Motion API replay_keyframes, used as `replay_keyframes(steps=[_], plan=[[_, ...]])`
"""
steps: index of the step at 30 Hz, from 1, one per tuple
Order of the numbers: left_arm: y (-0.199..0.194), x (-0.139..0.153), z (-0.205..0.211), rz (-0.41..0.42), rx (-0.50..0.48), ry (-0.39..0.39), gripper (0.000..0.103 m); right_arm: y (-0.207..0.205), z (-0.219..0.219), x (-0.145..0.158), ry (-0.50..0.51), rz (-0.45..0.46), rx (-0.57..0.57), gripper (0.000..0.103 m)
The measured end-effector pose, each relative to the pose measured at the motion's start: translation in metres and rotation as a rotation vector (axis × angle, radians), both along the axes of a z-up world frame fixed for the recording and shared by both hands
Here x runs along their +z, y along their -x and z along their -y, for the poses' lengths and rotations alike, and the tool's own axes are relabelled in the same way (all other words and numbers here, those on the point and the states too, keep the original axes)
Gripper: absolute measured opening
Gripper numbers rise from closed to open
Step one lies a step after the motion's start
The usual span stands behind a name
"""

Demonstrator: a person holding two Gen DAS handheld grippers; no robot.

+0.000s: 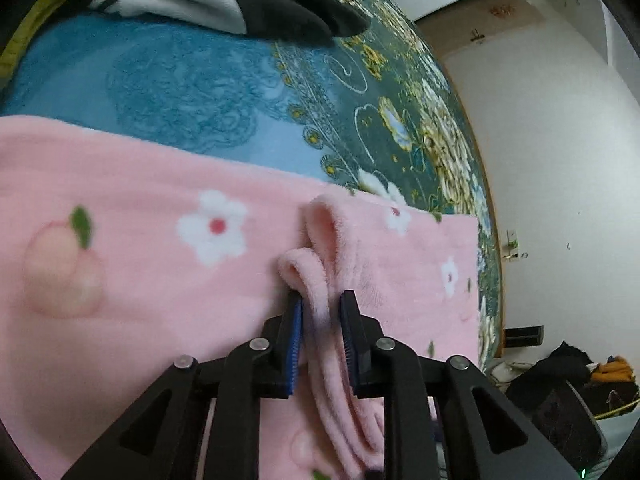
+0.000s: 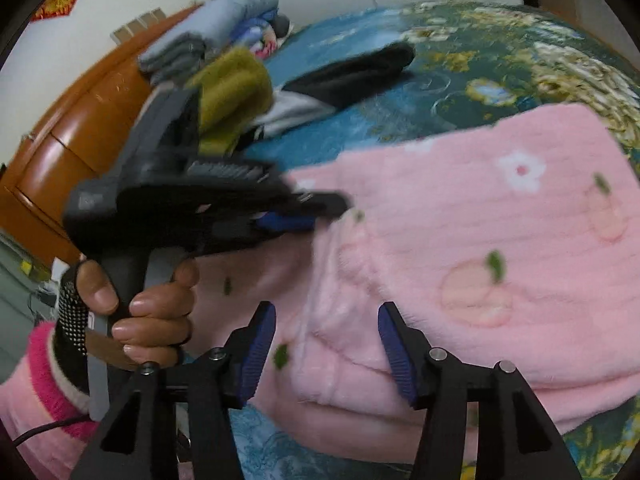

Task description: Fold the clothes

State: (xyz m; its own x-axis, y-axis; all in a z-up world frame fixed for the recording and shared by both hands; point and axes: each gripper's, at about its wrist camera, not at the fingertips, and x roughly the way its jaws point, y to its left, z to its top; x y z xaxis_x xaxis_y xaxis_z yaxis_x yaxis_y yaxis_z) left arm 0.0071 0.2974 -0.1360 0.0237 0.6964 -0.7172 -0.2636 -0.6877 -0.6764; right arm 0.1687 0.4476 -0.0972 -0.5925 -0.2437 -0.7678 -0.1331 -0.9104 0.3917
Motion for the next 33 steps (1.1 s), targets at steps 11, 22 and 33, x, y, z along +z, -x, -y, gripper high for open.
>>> replay_keyframes(steps=[11,22,33], plan=[[-0.026,0.053,0.127,-0.152,0.166,-0.018,0.029,-0.020,-0.048,-0.025,0.023,0.052,-0.201,0.058],[-0.073,0.047,0.333,-0.114,0.629,0.015,0.048,-0.040,-0.034,-0.006,0.122,-0.052,-0.218,0.058],[-0.065,-0.031,0.345,0.115,0.720,-0.159,0.060,-0.068,-0.023,0.009,0.144,-0.093,-0.265,0.059]])
